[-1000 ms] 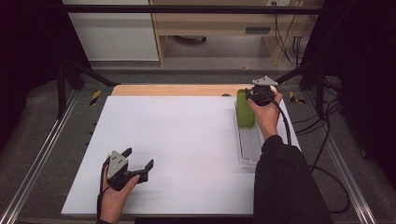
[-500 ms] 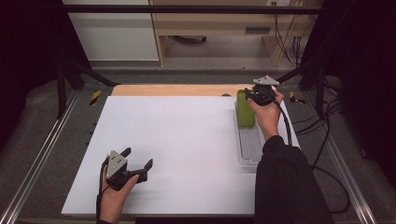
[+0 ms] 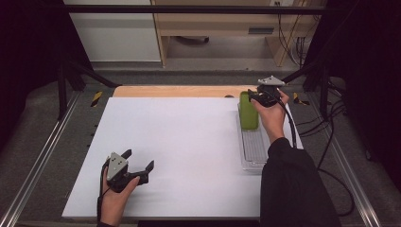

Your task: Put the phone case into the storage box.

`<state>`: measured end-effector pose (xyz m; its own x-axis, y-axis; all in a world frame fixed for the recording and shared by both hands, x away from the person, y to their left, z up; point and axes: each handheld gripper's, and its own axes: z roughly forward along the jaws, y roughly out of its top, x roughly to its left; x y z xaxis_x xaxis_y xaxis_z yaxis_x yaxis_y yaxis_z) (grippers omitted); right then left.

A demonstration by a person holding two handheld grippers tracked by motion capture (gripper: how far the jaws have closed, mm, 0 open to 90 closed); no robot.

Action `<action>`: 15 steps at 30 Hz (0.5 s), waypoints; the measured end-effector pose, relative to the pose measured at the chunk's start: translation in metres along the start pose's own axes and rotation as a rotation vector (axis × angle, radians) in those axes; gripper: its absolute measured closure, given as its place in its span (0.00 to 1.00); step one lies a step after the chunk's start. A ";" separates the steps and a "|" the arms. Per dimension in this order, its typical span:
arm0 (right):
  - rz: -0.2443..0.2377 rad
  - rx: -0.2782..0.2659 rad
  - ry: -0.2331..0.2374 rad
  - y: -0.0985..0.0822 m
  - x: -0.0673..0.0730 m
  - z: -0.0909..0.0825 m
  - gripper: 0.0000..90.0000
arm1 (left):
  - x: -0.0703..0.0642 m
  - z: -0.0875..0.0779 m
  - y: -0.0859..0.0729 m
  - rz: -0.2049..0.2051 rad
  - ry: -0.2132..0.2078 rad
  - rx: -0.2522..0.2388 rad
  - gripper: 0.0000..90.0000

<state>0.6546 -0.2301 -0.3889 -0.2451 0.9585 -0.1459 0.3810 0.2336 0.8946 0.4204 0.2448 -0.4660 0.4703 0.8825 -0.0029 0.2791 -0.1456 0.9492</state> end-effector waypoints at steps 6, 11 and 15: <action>0.005 0.009 0.001 0.000 -0.002 -0.001 0.43 | 0.000 0.000 0.000 0.001 0.002 -0.003 0.05; 0.017 0.011 0.003 0.000 -0.002 -0.002 0.40 | 0.001 0.000 0.000 0.001 0.004 -0.002 0.05; 0.016 0.015 0.011 0.001 0.000 -0.002 0.38 | 0.001 0.000 0.000 0.005 0.001 -0.005 0.05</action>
<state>0.6534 -0.2303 -0.3877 -0.2481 0.9604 -0.1267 0.3986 0.2204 0.8902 0.4204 0.2454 -0.4655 0.4712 0.8820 0.0023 0.2728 -0.1482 0.9506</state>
